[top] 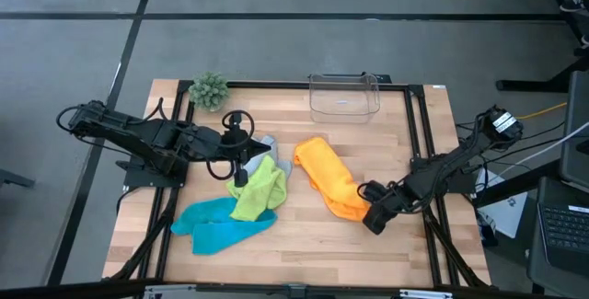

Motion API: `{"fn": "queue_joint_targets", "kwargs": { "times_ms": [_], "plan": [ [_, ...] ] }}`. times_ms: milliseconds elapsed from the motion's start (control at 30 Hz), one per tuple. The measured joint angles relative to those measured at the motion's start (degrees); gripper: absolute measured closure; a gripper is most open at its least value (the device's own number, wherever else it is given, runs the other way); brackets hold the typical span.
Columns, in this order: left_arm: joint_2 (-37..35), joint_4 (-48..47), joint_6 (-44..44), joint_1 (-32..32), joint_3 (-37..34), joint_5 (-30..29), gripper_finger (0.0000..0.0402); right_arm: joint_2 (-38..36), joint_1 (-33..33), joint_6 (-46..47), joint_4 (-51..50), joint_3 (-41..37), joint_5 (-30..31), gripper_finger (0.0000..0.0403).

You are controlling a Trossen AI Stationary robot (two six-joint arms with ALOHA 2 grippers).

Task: Fold microfiber towels
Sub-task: Fold the orange microfiber cloth

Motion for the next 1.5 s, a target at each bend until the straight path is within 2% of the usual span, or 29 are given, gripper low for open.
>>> {"fn": "queue_joint_targets", "kwargs": {
  "times_ms": [300,500,700,867,1167,1300,1500],
  "plan": [
    [0.0,0.0,0.1,0.0,0.0,0.0,0.0401,5.1,0.0,-1.2,5.2,-0.6,-0.5,0.0209],
    [0.0,0.0,0.1,0.0,0.0,0.0,0.0401,6.3,0.0,-0.2,4.0,-0.3,-0.6,0.0210],
    [0.0,0.0,0.1,0.0,0.0,0.0,0.0401,6.3,0.1,-6.5,4.8,-0.6,1.6,0.0217],
    [0.0,0.0,0.1,0.0,0.0,0.0,0.0401,6.4,0.1,-7.2,4.6,-0.7,3.2,0.0261],
    [0.0,0.0,0.1,0.0,0.0,0.0,0.0401,6.7,0.0,-12.0,4.7,-0.9,7.3,0.0386],
    [0.0,0.3,0.1,0.0,0.0,0.0,0.0401,6.6,-0.2,-12.6,2.6,0.4,7.8,0.0392],
    [0.0,5.9,2.0,0.0,0.0,0.0,0.0401,6.3,-3.7,-19.0,-12.5,9.6,13.0,0.0397]
  ]
}}
